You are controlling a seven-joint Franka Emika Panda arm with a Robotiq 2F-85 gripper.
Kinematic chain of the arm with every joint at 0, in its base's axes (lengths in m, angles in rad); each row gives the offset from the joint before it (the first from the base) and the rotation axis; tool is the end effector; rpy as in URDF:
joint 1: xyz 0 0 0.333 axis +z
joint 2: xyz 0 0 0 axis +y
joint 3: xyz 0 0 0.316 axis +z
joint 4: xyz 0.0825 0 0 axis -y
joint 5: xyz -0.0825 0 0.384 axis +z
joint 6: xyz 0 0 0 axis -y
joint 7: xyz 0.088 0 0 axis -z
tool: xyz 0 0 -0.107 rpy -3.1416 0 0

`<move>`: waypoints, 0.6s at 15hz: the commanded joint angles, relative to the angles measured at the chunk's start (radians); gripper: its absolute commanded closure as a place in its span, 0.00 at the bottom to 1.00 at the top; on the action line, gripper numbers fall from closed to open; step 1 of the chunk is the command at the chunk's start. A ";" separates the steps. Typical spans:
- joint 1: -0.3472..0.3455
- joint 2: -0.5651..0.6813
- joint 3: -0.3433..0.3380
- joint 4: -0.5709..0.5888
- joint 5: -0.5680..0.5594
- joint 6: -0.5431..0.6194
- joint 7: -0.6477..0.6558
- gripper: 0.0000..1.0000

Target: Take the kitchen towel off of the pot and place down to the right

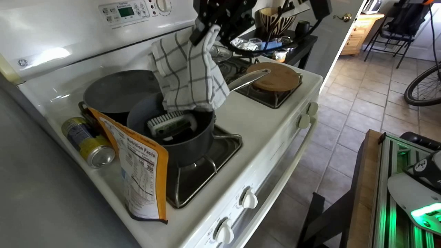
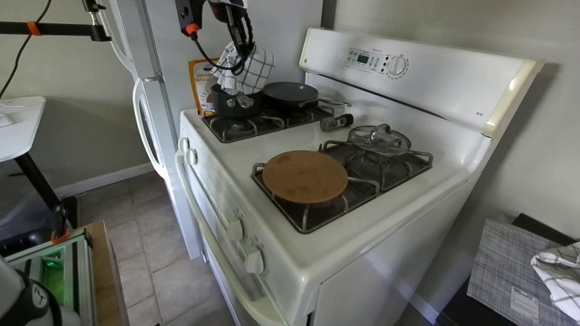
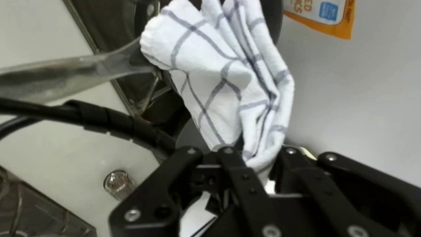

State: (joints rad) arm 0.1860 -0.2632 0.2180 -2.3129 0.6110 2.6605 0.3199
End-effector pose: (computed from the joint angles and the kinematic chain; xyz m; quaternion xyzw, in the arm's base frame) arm 0.4714 0.1906 0.5117 -0.9232 0.1697 -0.2061 0.2764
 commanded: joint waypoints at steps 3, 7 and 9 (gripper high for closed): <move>-0.080 -0.204 -0.025 -0.070 -0.156 -0.021 0.141 0.98; -0.156 -0.329 -0.046 -0.155 -0.205 -0.049 0.223 0.98; -0.134 -0.373 -0.093 -0.196 -0.154 -0.062 0.182 0.98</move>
State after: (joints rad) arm 0.0413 -0.5402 0.1689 -2.4245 0.4382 2.6291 0.4939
